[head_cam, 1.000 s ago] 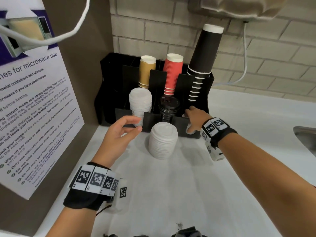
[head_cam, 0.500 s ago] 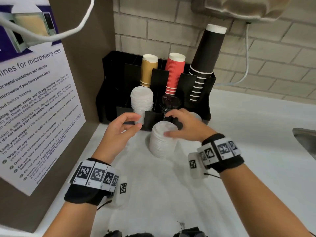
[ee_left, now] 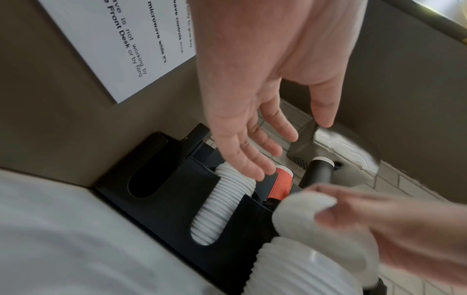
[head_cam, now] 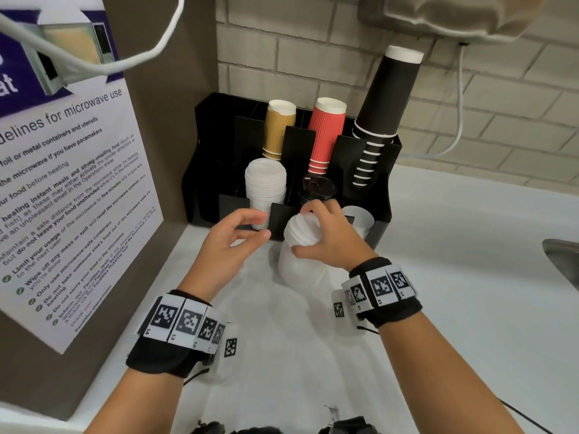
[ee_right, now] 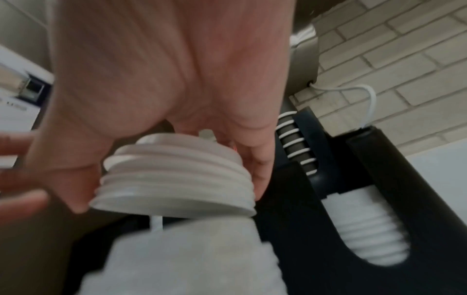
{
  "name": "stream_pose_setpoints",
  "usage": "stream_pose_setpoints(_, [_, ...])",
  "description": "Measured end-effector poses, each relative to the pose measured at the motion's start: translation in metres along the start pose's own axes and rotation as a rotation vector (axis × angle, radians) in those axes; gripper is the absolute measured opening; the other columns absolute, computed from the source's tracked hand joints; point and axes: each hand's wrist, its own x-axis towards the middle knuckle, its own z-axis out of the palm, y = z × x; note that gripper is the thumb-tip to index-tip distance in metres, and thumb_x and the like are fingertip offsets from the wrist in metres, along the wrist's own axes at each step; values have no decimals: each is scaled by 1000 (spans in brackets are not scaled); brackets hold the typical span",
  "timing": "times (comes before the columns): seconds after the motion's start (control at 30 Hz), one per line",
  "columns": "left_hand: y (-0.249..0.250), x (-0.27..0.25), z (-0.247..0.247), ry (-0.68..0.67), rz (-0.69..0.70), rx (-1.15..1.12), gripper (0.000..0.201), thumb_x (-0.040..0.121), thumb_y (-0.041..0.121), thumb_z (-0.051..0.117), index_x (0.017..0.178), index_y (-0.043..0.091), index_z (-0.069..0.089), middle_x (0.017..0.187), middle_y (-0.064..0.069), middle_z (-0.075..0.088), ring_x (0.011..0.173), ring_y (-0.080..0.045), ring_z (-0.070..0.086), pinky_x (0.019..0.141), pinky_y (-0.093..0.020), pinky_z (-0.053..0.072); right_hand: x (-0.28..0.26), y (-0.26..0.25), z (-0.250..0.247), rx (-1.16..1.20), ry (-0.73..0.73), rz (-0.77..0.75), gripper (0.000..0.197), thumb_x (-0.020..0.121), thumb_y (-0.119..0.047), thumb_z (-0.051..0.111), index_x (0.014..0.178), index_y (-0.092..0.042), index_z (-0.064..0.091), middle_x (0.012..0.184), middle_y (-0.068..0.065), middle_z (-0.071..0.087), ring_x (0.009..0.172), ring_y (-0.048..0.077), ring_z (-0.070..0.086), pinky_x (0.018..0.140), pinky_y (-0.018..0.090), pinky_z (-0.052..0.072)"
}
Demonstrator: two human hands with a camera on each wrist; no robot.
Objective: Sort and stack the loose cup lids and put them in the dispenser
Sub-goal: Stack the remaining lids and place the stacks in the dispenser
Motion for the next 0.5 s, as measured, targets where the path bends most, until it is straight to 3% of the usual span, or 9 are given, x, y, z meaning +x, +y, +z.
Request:
stream_pose_setpoints(0.13, [2,-2,15,-70,-24,-37,76,64,39,77,133,45,45,135,9,53,118,-9,57,94,-27,52,-11,-19,-13,286,114,-71,60,71,-31,81,119,-30,47,119,-2,47,110,11,48,80,14,38])
stream_pose_setpoints(0.2, [4,-4,26,-124,-2,-103,93,64,38,84,142,48,33,145,11,44,129,-12,50,102,-36,49,-21,-32,-15,464,70,-84,55,75,-33,78,119,-40,47,119,-5,52,109,11,54,81,15,45])
stream_pose_setpoints(0.33, [12,-6,37,-94,46,-190,91,61,40,83,139,52,36,146,16,42,128,-15,53,103,-47,47,-38,-44,-18,677,3,-59,50,82,-36,71,126,-46,48,119,-4,57,103,16,63,85,31,55])
stream_pose_setpoints(0.5, [15,-5,27,-214,70,-184,87,63,33,83,139,43,42,141,13,49,125,-13,54,96,-47,52,-48,-35,-27,783,-113,-32,60,78,-34,71,132,-45,47,118,1,64,107,16,64,93,35,52])
